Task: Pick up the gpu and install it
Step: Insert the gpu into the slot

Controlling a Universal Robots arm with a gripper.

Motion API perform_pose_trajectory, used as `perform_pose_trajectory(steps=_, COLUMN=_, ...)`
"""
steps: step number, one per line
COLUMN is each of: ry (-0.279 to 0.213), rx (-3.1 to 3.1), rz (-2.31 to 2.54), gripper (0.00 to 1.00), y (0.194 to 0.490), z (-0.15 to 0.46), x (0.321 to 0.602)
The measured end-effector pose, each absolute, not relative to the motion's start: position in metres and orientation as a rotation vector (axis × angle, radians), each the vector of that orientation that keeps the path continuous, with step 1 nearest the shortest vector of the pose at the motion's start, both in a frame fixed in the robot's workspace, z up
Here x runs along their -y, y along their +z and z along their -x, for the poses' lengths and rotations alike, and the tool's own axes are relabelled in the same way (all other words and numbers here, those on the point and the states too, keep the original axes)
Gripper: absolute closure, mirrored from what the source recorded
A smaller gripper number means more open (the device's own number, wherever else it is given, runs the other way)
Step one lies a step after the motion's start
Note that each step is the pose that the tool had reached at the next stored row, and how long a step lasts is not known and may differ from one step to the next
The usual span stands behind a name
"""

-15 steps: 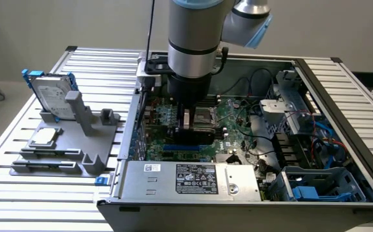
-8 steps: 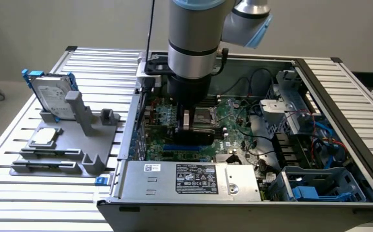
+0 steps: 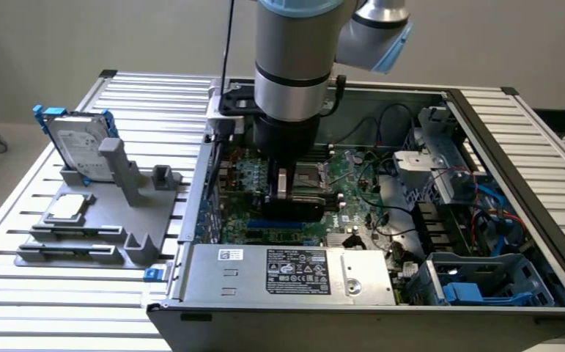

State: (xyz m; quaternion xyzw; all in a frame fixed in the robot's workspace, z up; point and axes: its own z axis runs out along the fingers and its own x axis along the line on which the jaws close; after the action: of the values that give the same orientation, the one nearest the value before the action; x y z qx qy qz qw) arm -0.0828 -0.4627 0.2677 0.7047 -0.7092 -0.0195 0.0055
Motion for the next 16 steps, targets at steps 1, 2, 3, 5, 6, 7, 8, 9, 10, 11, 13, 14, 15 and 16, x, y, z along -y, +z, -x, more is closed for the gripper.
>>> perform_pose_trajectory(steps=1, ry=-0.061, rx=2.220, rz=-2.206, gripper=0.73, y=0.2675, z=0.0828, x=0.4630)
perform_pose_trajectory(steps=2, ry=-0.062, rx=2.220, rz=-2.206, gripper=0.73, y=0.2672, z=0.0828, x=0.4633)
perform_pose_trajectory(steps=3, ry=-0.062, rx=2.220, rz=-2.206, gripper=0.73, y=0.2668, z=0.0828, x=0.4636)
perform_pose_trajectory(steps=5, ry=-0.063, rx=2.220, rz=-2.205, gripper=0.73, y=0.2663, z=0.0828, x=0.4642)
perform_pose_trajectory(steps=6, ry=-0.063, rx=2.219, rz=-2.205, gripper=0.73, y=0.2660, z=0.0828, x=0.4646)
perform_pose_trajectory(steps=7, ry=-0.064, rx=2.219, rz=-2.205, gripper=0.73, y=0.2657, z=0.0828, x=0.4649)
perform_pose_trajectory(steps=8, ry=-0.064, rx=2.219, rz=-2.205, gripper=0.73, y=0.2654, z=0.0828, x=0.4652)
perform_pose_trajectory(steps=9, ry=-0.065, rx=2.219, rz=-2.205, gripper=0.73, y=0.2650, z=0.0828, x=0.4654)
perform_pose_trajectory(steps=10, ry=-0.065, rx=2.219, rz=-2.204, gripper=0.73, y=0.2648, z=0.0828, x=0.4655)
perform_pose_trajectory(steps=11, ry=-0.065, rx=2.218, rz=-2.204, gripper=0.73, y=0.2645, z=0.0828, x=0.4657)
perform_pose_trajectory(steps=13, ry=-0.066, rx=2.218, rz=-2.204, gripper=0.73, y=0.2640, z=0.0828, x=0.4659)
perform_pose_trajectory(steps=14, ry=-0.066, rx=2.218, rz=-2.204, gripper=0.73, y=0.2639, z=0.0828, x=0.4659)
perform_pose_trajectory(steps=15, ry=-0.066, rx=2.218, rz=-2.204, gripper=0.73, y=0.2637, z=0.0828, x=0.4659)
perform_pose_trajectory(steps=16, ry=-0.067, rx=2.218, rz=-2.204, gripper=0.73, y=0.2634, z=0.0828, x=0.4659)
